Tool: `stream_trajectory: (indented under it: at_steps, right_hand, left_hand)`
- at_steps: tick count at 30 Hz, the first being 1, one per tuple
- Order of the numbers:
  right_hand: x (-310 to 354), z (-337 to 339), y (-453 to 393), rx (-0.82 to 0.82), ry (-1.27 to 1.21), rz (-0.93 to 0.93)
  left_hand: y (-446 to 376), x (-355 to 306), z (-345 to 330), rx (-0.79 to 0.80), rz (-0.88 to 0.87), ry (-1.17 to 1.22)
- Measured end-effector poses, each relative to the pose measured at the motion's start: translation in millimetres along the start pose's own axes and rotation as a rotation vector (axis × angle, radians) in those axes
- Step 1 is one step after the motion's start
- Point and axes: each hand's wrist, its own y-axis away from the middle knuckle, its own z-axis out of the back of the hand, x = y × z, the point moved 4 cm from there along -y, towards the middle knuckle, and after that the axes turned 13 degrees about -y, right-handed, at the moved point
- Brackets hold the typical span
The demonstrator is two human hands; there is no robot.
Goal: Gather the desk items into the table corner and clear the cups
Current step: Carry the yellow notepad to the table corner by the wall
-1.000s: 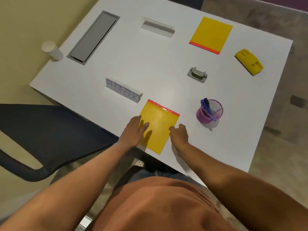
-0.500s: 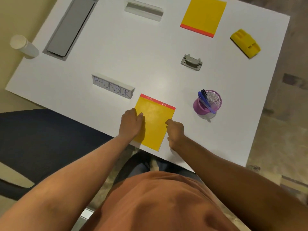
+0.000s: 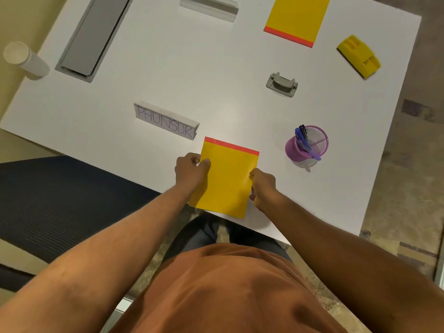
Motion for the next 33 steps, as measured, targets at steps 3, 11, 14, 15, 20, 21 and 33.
stream_trajectory:
  at_steps: [3, 11, 14, 15, 20, 21, 33]
  right_hand:
    - [-0.8, -1.0, 2.2, 0.003, 0.004, -0.020]
    - [-0.9, 12.3, 12.5, 0.032, 0.079, 0.194]
    - [-4.6, 21.3, 24.0, 0.071, 0.033, 0.247]
    - [-4.8, 23.7, 30.3, 0.085, 0.013, 0.244]
    - [-8.8, 40.4, 55.5, 0.100, -0.057, 0.293]
    - [-12.4, 45.0, 58.9, 0.095, -0.075, 0.310]
    - [-66.4, 134.2, 108.9, -0.074, -0.235, 0.526]
  left_hand:
    - [6.1, -4.9, 1.5, 0.022, -0.052, 0.050]
    - [1.3, -7.6, 0.9, 0.405, 0.055, 0.371]
    - [3.2, -13.0, 1.3, 0.579, 0.026, 0.411]
    - [5.8, -15.6, 1.4, 0.623, 0.017, 0.434]
    - [16.0, -22.9, -4.7, 0.785, 0.047, 0.564]
    - [17.7, -23.4, -8.3, 0.822, 0.056, 0.578]
    - [106.4, -59.9, -68.7, 1.088, 0.034, 0.449]
